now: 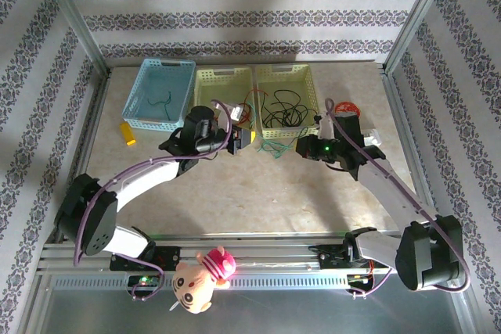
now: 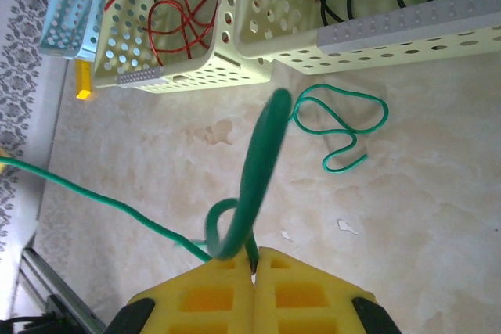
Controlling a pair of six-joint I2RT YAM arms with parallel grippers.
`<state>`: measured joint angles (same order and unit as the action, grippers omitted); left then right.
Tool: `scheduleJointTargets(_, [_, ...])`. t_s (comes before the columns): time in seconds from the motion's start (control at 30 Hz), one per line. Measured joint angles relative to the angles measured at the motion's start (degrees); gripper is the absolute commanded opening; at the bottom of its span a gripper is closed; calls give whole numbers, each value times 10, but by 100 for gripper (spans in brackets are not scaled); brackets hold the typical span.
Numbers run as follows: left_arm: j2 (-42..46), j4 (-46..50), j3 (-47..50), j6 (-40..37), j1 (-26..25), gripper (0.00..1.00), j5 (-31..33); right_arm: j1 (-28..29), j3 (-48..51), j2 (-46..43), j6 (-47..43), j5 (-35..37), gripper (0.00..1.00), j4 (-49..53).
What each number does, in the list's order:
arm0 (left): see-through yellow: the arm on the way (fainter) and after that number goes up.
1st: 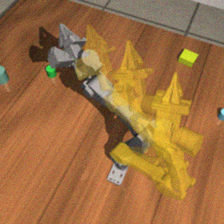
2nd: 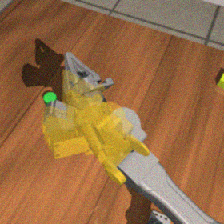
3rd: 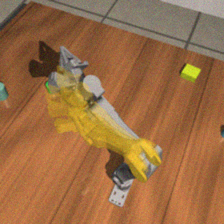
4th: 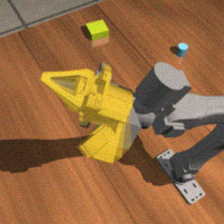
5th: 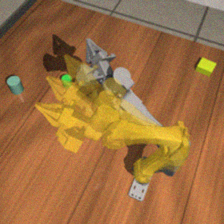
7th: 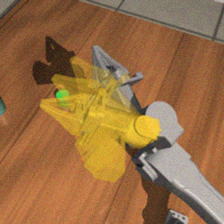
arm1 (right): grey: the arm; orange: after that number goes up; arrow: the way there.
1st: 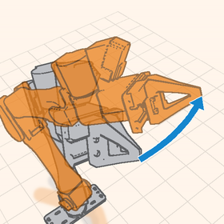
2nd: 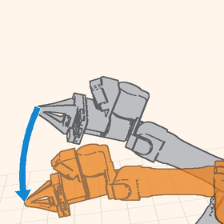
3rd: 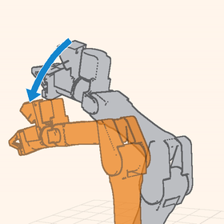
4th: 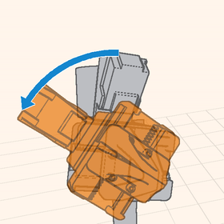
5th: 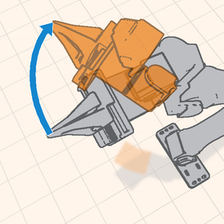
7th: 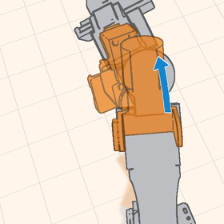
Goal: Untangle the cables
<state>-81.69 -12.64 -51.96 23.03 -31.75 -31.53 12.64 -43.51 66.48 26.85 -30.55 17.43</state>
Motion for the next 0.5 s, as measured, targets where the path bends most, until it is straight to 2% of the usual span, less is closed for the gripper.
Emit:
scheduleJointTargets(0.1, [12,21,-22,-5,0,0,-31,12,-6,-3,-8,22,7,4])
scheduleJointTargets(0.23, [30,23,-30,-3,3,0,-65,21,-16,-8,-14,67,41,9])
scheduleJointTargets(0.3, [45,22,-30,0,11,0,-71,17,-15,-8,-11,85,51,15])
scheduleJointTargets(0.37, [59,20,-30,0,15,0,-63,11,-10,-13,-6,87,55,11])
scheduleJointTargets(0.5, [77,19,-26,3,20,0,-11,-8,18,-52,20,79,56,-22])
